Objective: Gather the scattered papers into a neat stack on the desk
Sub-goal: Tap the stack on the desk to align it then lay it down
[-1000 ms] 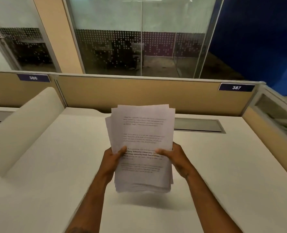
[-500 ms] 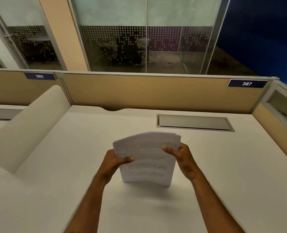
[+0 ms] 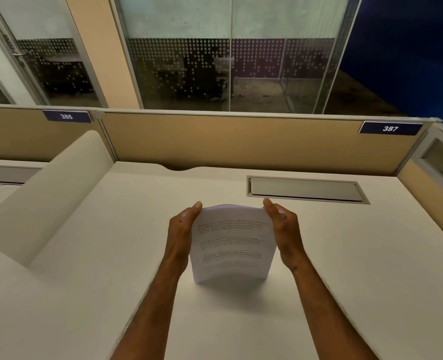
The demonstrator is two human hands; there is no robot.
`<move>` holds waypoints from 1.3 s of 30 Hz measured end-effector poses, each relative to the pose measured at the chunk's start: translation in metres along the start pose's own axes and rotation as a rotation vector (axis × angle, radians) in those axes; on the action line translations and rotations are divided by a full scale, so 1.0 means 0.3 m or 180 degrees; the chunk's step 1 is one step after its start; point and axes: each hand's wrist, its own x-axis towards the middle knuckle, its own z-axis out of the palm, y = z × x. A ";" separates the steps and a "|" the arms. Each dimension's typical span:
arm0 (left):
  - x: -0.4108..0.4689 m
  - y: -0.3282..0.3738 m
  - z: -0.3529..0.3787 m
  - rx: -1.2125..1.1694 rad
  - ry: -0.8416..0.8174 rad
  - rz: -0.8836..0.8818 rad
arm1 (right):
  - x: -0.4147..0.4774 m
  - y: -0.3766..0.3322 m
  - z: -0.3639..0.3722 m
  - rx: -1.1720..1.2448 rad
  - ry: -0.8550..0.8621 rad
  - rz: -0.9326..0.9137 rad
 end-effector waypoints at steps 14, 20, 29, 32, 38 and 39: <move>-0.044 -0.115 -0.006 -0.0234 -0.0577 -0.0159 | -0.040 0.091 -0.073 0.0450 -0.0664 0.0314; -0.075 -0.182 0.029 -0.0165 -0.0296 -0.0471 | -0.054 0.146 -0.033 0.0377 -0.0556 0.0612; -0.015 -0.124 0.005 -0.0905 0.0351 -0.0714 | -0.054 0.153 -0.137 -0.0118 -0.1110 0.0836; -0.006 -0.100 0.010 -0.1367 0.0683 -0.0891 | -0.092 0.206 -0.192 0.0756 -0.1167 0.1045; -0.049 -0.122 0.099 -0.2068 0.0958 -0.1298 | -0.163 0.201 -0.100 0.2213 -0.0390 0.1050; -0.069 -0.136 0.117 -0.2119 0.0905 -0.1356 | -0.163 0.191 -0.089 0.2090 -0.0244 0.1027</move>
